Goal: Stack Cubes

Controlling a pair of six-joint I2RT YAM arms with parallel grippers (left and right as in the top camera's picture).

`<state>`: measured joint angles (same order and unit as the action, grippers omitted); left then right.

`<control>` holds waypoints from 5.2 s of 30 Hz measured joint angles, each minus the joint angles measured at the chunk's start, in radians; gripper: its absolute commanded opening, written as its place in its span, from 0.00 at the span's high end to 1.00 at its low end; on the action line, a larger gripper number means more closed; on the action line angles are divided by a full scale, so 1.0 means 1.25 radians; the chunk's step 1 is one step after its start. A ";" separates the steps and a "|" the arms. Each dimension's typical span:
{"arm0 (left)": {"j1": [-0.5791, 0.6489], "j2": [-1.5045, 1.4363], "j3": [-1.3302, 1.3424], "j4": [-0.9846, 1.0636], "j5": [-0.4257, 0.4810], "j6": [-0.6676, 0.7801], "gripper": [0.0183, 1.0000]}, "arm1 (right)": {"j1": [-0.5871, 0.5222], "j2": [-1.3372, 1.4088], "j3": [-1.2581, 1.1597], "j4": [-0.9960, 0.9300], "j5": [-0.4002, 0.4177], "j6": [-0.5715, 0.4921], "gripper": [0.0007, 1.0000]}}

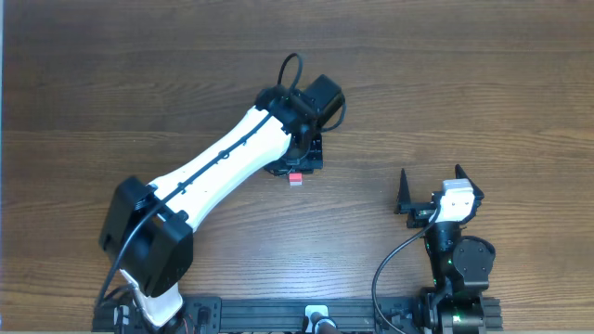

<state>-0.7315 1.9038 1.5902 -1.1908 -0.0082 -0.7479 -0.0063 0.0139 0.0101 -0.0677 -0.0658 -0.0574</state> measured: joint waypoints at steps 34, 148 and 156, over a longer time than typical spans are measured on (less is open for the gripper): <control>0.000 0.058 0.000 0.011 0.001 -0.003 0.98 | 0.000 0.000 0.000 0.000 0.000 0.001 0.01; 0.294 -0.429 0.001 -0.047 -0.347 0.039 0.00 | 0.000 0.000 0.000 0.000 0.000 0.000 0.01; 0.367 -0.680 -0.095 0.038 -0.410 0.056 0.00 | 0.000 0.000 0.000 0.000 0.000 0.000 0.01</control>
<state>-0.2733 1.0534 1.4712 -1.1435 -0.5209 -0.6785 -0.0063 0.0139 0.0101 -0.0677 -0.0658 -0.0570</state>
